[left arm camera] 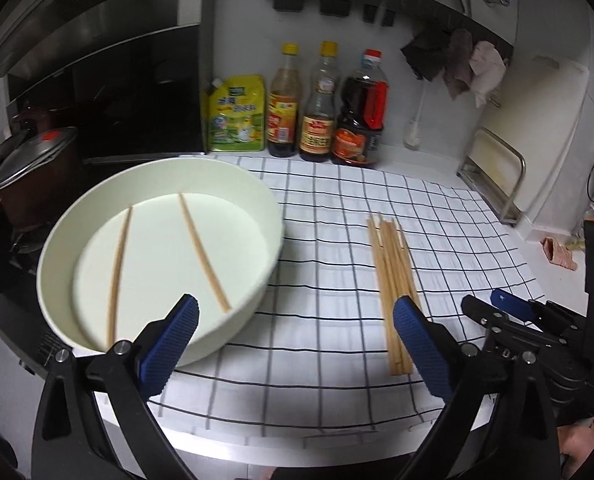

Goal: Organize utensils
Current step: 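Move both open tools back from the bowl to the chopstick pile, then close the right tool on one chopstick while the left tool grasps another chopstick, then lower the right tool's chopstick into the white bowl and open while the left tool releases its own, then withdraw both open tools from the bowl toward the chopstick pile, then position both open tools over the chopstick pile, right tool straddling one chopstick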

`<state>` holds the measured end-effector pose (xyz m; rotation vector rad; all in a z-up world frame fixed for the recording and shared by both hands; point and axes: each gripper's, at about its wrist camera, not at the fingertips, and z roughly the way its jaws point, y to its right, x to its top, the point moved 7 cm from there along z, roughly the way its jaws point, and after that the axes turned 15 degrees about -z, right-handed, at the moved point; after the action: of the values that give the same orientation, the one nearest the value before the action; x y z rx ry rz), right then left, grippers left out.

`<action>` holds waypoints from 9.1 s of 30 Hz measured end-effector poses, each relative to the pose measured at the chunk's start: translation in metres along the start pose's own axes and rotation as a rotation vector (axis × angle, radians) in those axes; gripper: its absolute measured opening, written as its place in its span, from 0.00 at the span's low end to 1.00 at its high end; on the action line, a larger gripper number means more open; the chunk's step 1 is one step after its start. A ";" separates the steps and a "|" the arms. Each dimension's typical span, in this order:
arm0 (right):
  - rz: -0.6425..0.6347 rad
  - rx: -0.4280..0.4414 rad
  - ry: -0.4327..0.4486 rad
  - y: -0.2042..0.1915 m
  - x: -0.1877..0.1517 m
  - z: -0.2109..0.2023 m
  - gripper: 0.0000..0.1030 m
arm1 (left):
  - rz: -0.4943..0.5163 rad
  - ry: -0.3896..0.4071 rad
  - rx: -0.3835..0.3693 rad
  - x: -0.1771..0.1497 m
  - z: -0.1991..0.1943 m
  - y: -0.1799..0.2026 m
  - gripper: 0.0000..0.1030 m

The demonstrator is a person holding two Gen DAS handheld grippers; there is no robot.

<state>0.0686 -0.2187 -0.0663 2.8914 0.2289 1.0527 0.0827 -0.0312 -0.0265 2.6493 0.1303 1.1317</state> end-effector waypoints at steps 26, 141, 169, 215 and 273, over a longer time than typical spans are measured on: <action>-0.044 0.077 -0.072 0.006 0.003 0.081 0.45 | 0.049 -0.050 0.042 -0.014 0.063 0.026 0.93; 0.073 0.146 0.060 0.035 0.011 0.029 0.06 | 0.005 -0.201 -0.062 -0.008 0.077 0.061 0.07; -0.098 0.281 0.168 -0.088 0.098 -0.006 0.06 | -0.120 0.047 -0.006 0.092 -0.004 -0.054 0.07; -0.220 0.398 0.058 -0.214 0.126 0.046 0.11 | -0.269 -0.044 0.180 0.071 0.033 -0.188 0.59; 0.064 0.144 -0.038 0.005 -0.009 0.058 0.30 | 0.021 -0.135 -0.035 -0.007 0.059 0.024 0.70</action>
<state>0.1002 -0.2255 -0.1160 3.0638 0.2200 1.0302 0.1202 -0.0674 -0.0643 2.6916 0.0567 0.9478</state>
